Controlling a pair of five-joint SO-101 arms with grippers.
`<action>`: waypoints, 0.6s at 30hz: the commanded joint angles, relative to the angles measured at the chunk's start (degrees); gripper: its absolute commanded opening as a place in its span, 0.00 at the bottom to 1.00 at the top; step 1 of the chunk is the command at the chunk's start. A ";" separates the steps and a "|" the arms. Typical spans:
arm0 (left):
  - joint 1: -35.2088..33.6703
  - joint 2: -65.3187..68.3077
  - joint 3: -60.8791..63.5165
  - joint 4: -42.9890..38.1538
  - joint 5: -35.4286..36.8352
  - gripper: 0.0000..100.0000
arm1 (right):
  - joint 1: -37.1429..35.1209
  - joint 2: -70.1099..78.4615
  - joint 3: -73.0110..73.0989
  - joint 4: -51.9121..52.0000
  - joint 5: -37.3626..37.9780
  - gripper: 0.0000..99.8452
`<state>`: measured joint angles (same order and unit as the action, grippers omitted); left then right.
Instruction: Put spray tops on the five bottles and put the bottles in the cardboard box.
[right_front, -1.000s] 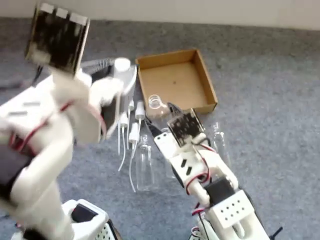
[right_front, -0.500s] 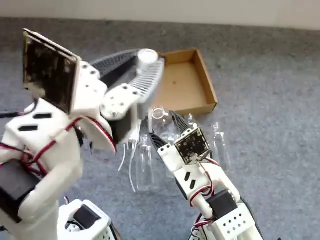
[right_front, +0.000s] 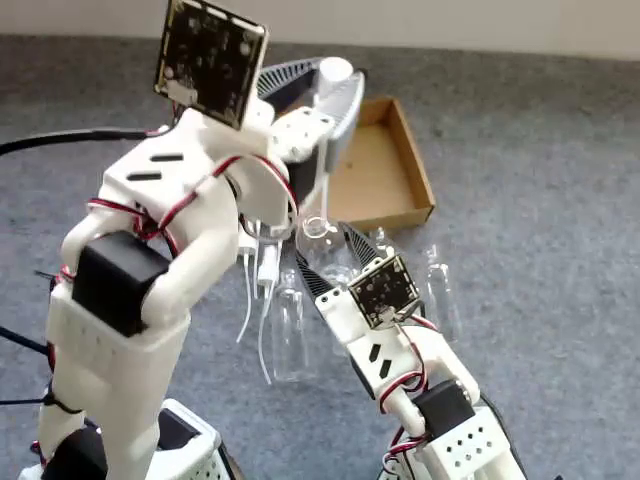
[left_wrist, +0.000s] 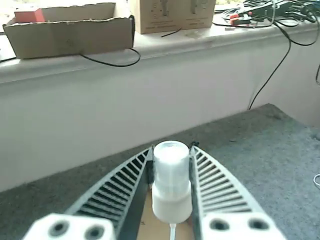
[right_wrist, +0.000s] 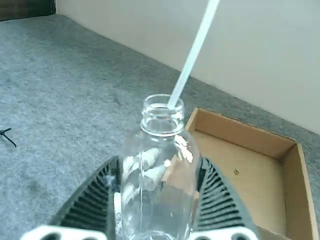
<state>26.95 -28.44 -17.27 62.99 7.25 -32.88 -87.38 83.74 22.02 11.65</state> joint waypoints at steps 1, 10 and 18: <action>-2.42 0.13 -0.22 -1.58 0.09 0.10 | 0.04 0.22 -0.66 -1.36 -0.26 0.00; -2.51 0.66 0.22 -1.41 -1.85 0.10 | 0.04 0.22 -0.75 -1.36 -0.26 0.00; -2.24 0.57 2.33 -1.49 -1.93 0.10 | 0.04 0.22 -0.75 -1.36 -0.26 0.00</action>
<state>25.10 -27.82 -16.75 62.73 5.85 -32.88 -87.38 83.74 22.02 11.65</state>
